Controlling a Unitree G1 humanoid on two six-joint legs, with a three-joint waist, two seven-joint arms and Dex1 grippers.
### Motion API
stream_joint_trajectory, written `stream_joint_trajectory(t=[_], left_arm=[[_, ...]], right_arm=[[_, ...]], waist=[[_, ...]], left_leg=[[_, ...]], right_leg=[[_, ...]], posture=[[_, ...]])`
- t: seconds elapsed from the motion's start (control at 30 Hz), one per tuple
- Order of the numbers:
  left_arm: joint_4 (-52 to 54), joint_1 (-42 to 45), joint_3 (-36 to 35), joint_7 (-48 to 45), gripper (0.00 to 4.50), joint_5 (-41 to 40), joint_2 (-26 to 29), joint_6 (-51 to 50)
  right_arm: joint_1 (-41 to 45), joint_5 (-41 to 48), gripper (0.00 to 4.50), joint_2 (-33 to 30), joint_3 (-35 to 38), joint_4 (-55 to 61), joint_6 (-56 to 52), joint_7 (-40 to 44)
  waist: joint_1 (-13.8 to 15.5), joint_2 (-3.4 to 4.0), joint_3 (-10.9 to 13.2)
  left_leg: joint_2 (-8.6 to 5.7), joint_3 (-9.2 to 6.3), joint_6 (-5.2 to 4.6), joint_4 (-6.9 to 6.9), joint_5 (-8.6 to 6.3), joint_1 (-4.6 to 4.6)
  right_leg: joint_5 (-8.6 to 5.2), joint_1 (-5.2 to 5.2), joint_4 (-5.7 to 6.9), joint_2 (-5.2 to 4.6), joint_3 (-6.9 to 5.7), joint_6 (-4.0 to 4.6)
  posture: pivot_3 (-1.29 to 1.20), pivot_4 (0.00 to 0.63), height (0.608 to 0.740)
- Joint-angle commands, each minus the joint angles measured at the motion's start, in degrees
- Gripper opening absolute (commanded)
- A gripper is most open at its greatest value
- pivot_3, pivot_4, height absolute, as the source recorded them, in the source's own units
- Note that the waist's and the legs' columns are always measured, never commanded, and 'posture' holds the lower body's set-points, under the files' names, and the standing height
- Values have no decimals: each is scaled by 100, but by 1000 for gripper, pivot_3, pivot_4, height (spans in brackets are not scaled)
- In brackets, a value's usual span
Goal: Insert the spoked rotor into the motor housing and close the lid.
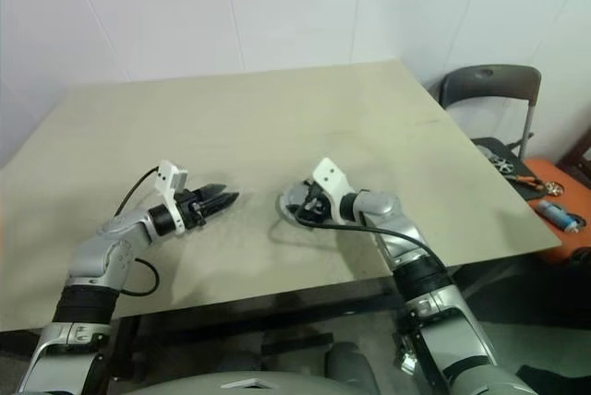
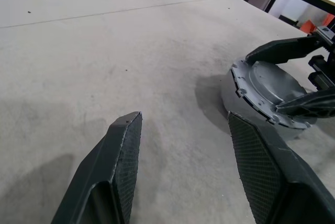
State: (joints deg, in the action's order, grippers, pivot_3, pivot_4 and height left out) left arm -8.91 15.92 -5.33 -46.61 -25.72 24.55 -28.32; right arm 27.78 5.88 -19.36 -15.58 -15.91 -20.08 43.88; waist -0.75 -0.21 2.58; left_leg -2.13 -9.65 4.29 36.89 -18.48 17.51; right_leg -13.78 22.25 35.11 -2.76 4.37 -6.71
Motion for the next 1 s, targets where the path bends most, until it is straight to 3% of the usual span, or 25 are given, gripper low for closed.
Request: stream_joint_trajectory(t=[0.03, 0.17, 0.37, 0.47, 0.63, 1.0], left_arm=[[351, 144, 47, 56, 2788, -86, -122, -7], [550, 566, 275, 41, 2788, -168, -435, -119], [-254, 1401, 558, -294, 2788, -21, -632, -27], [-778, 1714, 735, -578, 2213, 69, -669, -55], [-1313, 1939, 1191, -1059, 539, 298, -742, -144], [-1236, 1975, 1184, -895, 539, 363, -1092, -71]], right_arm=[[-164, -210, 3498, -133, -88, -678, -796, -39], [-152, 53, 3498, -105, -9, -584, -1270, 158], [-250, 51, 3498, -157, -99, -361, -1464, 276], [-321, 67, 3498, -151, -97, -198, -1550, 243], [-453, 97, 3498, -179, -29, 39, -1665, 165], [-520, 39, 3498, 27, 29, 178, -1722, -328]], waist=[[3, 1, 0], [29, -7, -4], [-1, -3, -10], [1, 0, -12], [17, -2, -13], [3, -3, -14]], left_leg=[[0, -1, 0, 4, 0, -2], [-5, -6, 0, 10, 0, -2], [-5, -6, 0, -4, 0, 0], [-5, -5, -1, -9, -1, 1], [-6, -4, -12, -13, -7, 6], [-7, -5, -17, -18, -11, 7]], right_leg=[[0, -4, 0, 0, 0, 0], [0, -13, -2, -1, 1, 0], [-1, -4, -3, 1, 0, -5], [-4, -2, -5, 1, 0, -13], [-6, 1, -13, -1, 1, -30], [-10, 2, -17, -4, 0, -37]], posture=[[0, 0, 740], [0, 0, 740], [0, 0, 740], [0, 0, 740], [0, 0, 740], [0, 0, 740]])
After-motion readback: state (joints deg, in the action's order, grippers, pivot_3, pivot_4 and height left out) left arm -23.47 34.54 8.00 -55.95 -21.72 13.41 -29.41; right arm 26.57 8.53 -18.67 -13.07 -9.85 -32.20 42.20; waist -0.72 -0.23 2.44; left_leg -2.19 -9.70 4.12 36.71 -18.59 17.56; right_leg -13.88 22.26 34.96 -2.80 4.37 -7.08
